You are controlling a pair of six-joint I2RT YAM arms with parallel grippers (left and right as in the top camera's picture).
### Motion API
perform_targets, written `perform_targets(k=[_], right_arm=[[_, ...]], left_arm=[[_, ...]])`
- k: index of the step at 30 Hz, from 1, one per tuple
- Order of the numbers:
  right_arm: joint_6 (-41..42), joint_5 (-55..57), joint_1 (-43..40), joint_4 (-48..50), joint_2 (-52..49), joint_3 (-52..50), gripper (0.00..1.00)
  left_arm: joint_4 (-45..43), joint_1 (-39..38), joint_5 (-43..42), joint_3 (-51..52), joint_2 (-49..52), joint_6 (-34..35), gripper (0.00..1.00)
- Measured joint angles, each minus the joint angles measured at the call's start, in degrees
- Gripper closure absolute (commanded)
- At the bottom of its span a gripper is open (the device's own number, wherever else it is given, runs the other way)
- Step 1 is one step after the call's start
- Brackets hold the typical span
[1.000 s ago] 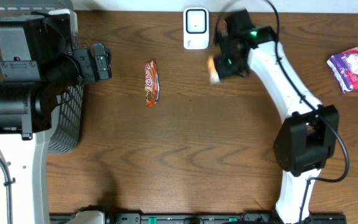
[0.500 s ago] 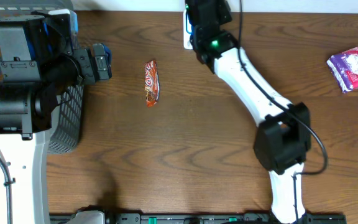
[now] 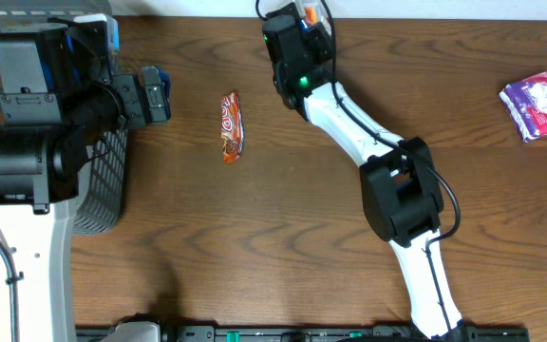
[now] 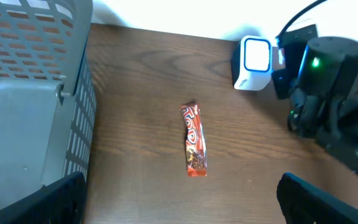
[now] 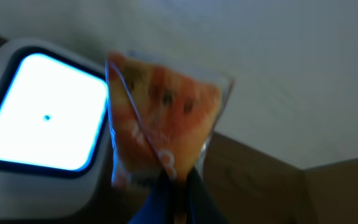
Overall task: Scan the item barcode
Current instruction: 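Hold the orange packet up in front of the scanner face, then carry the orange packet right and drop it at the table's right edge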
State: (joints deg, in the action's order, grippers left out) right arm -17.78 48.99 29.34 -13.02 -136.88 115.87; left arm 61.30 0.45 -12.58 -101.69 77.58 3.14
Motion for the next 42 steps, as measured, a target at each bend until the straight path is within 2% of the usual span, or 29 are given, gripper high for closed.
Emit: perform_targets(k=[3,7,13,17,25,33,34,39,40,42], right_arm=[[4.3,0.7,-1.6,-9.6,0.1,3.8,0.99],[13.7,-4.6,-7.9,-27.8,1.6,9.1,0.99],[26.3,-14.6,-26.8,-44.2,6.4,12.0,0.99],[33.1,-17.0,-39.5,-52.1,7.5,12.3,0.99],[41.4,-26.2,-55.3,-54.6,7.5,9.6,0.99],[47.9,-30.5,-62.4,-51.1,7.5,2.3,0.98],[48.3,-30.7,-62.8,-50.1,7.5,1.4,0.94],[48.9,-32.6,-63.1,-45.9,7.5,-1.5,0.49],[48.7,-33.4,-63.1,-45.2,7.5,-1.6,0.44],[46.9,-35.6,-62.9,-44.6,7.5,-1.6,0.41]], left_arm=[[0.0,0.0,0.0,0.0,0.0,0.0,0.02],[0.0,0.0,0.0,0.0,0.0,0.0,0.02],[0.0,0.0,0.0,0.0,0.0,0.0,0.02],[0.0,0.0,0.0,0.0,0.0,0.0,0.02],[0.0,0.0,0.0,0.0,0.0,0.0,0.02],[0.0,0.0,0.0,0.0,0.0,0.0,0.02],[0.0,0.0,0.0,0.0,0.0,0.0,0.02],[0.0,0.0,0.0,0.0,0.0,0.0,0.02],[0.0,0.0,0.0,0.0,0.0,0.0,0.02],[0.0,0.0,0.0,0.0,0.0,0.0,0.02]])
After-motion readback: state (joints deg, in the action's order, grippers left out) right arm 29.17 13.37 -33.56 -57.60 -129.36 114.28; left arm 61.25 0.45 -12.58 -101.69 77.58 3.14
